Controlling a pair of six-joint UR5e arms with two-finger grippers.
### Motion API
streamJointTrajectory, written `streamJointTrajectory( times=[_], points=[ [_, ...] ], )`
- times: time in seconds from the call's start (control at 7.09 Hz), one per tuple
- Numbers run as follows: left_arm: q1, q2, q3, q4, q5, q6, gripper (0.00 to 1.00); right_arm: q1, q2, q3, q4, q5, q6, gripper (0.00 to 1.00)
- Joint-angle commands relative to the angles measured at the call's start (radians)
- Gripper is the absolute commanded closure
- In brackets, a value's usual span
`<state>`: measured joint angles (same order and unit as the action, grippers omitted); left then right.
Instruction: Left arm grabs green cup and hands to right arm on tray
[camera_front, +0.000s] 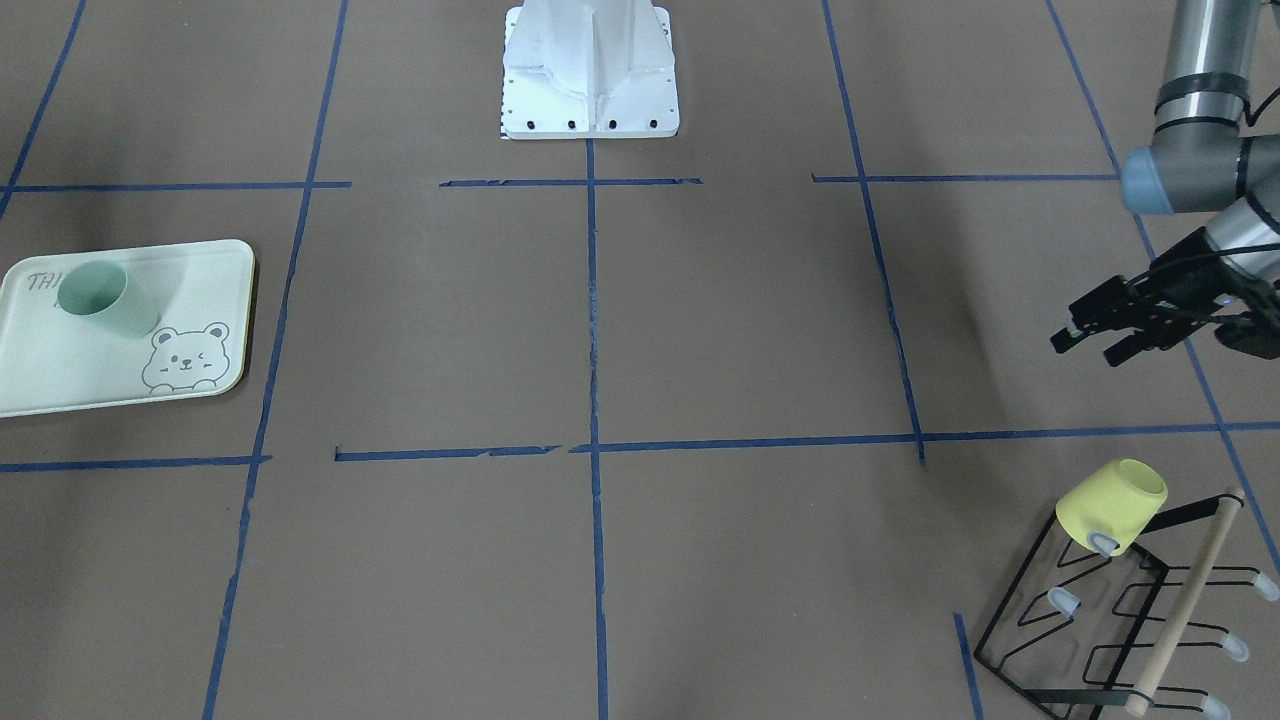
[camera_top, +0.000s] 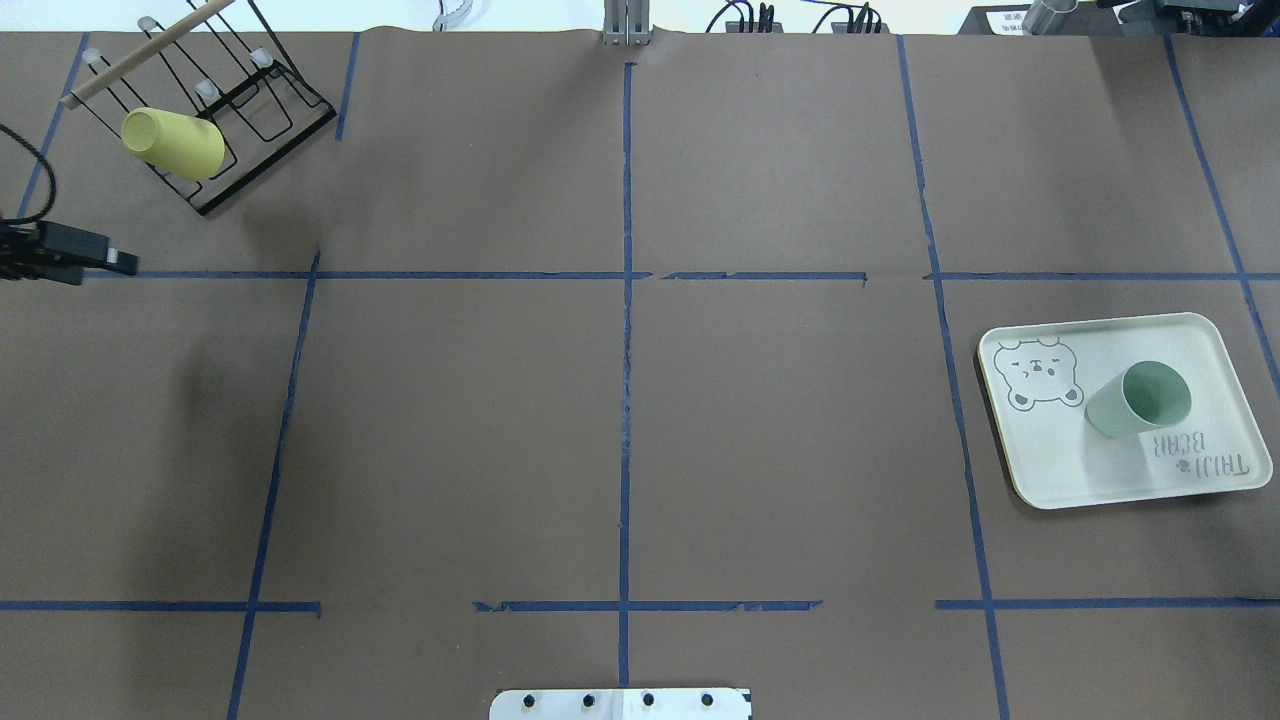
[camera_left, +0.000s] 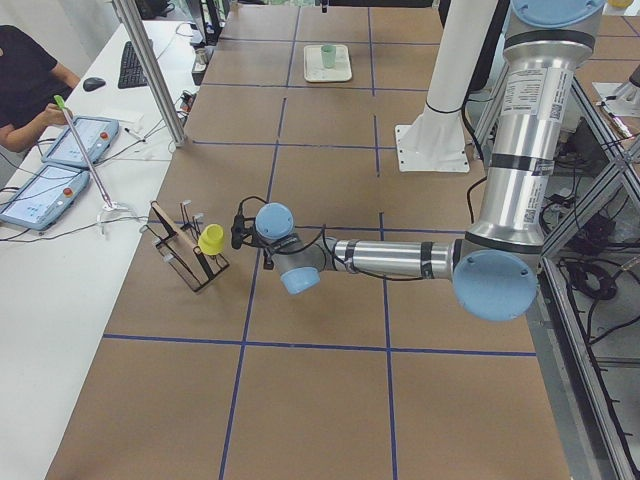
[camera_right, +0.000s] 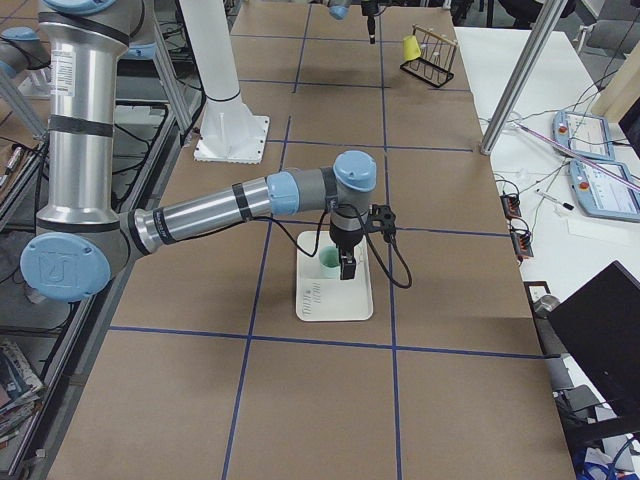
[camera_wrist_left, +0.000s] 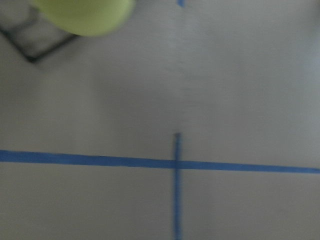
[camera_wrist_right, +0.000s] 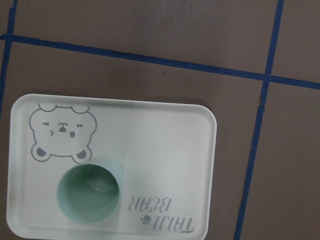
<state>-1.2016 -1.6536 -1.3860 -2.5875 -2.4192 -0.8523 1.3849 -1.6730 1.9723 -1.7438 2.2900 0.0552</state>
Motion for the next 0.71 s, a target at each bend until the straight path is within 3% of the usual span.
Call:
streamJointTrajectory(
  times=[0.0, 0.14, 0.56],
  points=[
    [-0.196, 0.031, -0.005, 0.259, -0.014, 0.468, 0.00, 0.048, -0.001, -0.084, -0.005, 0.002, -0.113, 0.00],
    [-0.241, 0.026, -0.037, 0.417, -0.014, 0.627, 0.00, 0.055, -0.008, -0.090, -0.005, 0.002, -0.147, 0.00],
    [-0.277, 0.034, -0.349, 0.929, -0.012, 0.764, 0.00, 0.074, -0.071, -0.092, -0.005, 0.020, -0.193, 0.00]
  ],
)
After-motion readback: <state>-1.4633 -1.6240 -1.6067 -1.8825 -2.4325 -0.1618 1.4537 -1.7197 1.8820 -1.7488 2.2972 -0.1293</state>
